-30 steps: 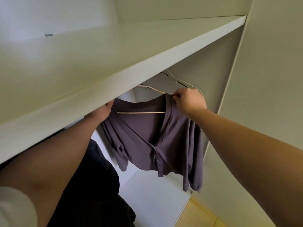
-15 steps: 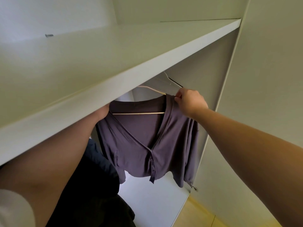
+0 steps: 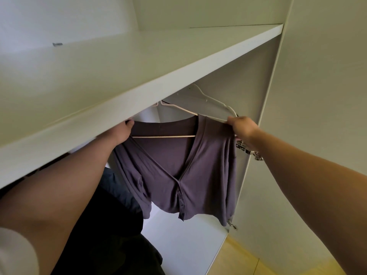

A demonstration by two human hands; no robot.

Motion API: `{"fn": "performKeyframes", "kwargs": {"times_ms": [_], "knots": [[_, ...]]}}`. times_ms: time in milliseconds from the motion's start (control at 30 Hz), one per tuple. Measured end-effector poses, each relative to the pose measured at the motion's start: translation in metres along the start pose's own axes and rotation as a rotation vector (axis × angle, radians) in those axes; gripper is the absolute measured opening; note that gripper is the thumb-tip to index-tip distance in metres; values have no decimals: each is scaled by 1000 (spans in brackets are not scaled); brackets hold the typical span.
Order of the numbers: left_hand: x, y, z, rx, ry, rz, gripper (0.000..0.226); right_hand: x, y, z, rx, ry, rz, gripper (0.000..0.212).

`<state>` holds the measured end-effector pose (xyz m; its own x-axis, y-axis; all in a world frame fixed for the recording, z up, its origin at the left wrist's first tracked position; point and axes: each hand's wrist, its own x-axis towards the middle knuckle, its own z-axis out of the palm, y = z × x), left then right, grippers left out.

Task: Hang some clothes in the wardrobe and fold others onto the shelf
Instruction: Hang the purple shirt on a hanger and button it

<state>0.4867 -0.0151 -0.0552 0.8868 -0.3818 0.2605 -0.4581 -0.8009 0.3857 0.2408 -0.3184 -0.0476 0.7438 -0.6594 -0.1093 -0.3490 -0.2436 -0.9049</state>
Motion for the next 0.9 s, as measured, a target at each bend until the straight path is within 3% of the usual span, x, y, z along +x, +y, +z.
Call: {"fn": "performKeyframes", "kwargs": {"times_ms": [100,233,500,633,733,833,900], "knots": [[3,5,4,8,117,86,55,1,8,-7,48,-84,112,19],[-15,51,0,10,100,105,38,-5,14,-12,14,-205,161,13],[-6,53,4,40,132,113,51,-13,23,-15,21,-319,196,18],[3,44,6,-15,116,131,63,-16,18,-19,29,-173,31,14],[4,43,9,-69,108,120,74,-18,16,-18,-139,-4,-213,21],[-2,50,9,-53,127,160,53,-24,21,-13,-411,190,-498,18],[-2,52,12,-49,142,183,40,-27,31,-12,-542,247,-593,19]]}}
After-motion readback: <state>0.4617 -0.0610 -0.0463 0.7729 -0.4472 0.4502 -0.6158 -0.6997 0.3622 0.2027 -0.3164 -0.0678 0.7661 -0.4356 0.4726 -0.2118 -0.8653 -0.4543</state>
